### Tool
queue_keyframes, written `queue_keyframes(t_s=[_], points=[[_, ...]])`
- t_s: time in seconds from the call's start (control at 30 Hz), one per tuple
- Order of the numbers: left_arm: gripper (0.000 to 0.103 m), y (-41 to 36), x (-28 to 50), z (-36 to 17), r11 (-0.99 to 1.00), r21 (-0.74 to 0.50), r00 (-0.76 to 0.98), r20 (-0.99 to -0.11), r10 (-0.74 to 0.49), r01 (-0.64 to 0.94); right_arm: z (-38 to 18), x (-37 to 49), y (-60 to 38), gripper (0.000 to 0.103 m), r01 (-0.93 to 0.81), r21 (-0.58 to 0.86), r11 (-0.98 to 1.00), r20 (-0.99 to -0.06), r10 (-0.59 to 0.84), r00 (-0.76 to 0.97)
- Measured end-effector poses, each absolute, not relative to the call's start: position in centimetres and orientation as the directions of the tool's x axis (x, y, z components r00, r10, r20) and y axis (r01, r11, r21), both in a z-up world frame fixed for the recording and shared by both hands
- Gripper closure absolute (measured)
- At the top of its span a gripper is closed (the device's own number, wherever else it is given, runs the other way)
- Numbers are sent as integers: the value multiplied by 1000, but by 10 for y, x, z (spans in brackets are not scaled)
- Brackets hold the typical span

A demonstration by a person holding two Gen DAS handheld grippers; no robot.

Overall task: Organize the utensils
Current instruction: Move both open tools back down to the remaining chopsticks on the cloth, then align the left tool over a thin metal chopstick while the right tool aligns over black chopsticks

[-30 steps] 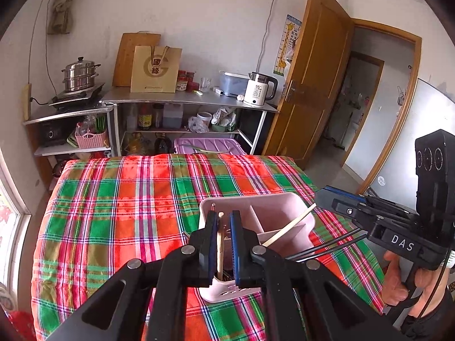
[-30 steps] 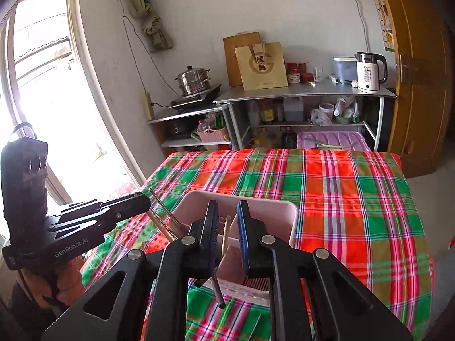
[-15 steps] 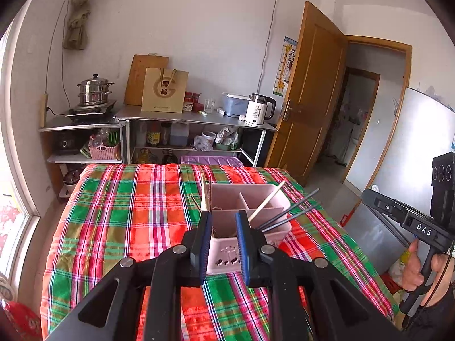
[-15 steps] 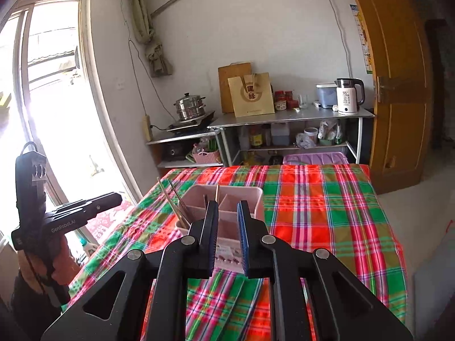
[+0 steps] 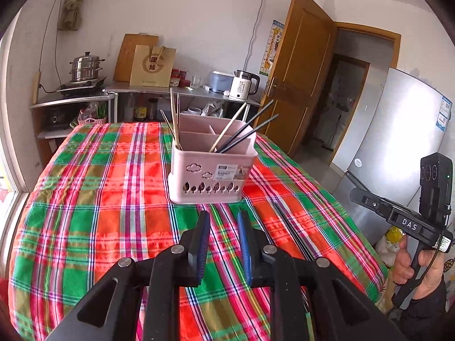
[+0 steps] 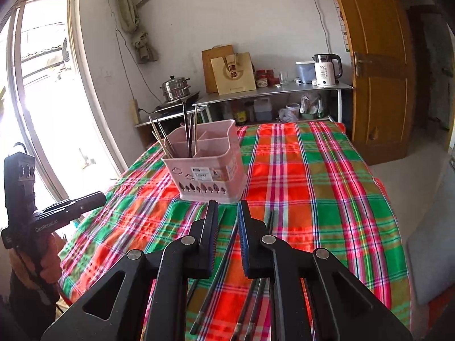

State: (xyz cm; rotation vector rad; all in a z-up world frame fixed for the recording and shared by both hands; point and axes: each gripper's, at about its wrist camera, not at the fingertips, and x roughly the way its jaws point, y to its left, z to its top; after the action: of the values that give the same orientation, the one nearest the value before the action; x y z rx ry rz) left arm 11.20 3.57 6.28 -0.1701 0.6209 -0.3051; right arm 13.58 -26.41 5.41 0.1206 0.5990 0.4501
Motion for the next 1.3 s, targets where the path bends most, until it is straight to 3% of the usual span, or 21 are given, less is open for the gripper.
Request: queue_keyframes(t_s=[0.83,1.3], points=[[78,-14,178,-8,926,-277,600,-706,-377,257,-31,195,-248,89,-329,226,917,-706,387,594],[78,-33,208,-30,923,-287,540,-749,-384,258,-52,218,-246,89,-312,216,925,-753,361,550]])
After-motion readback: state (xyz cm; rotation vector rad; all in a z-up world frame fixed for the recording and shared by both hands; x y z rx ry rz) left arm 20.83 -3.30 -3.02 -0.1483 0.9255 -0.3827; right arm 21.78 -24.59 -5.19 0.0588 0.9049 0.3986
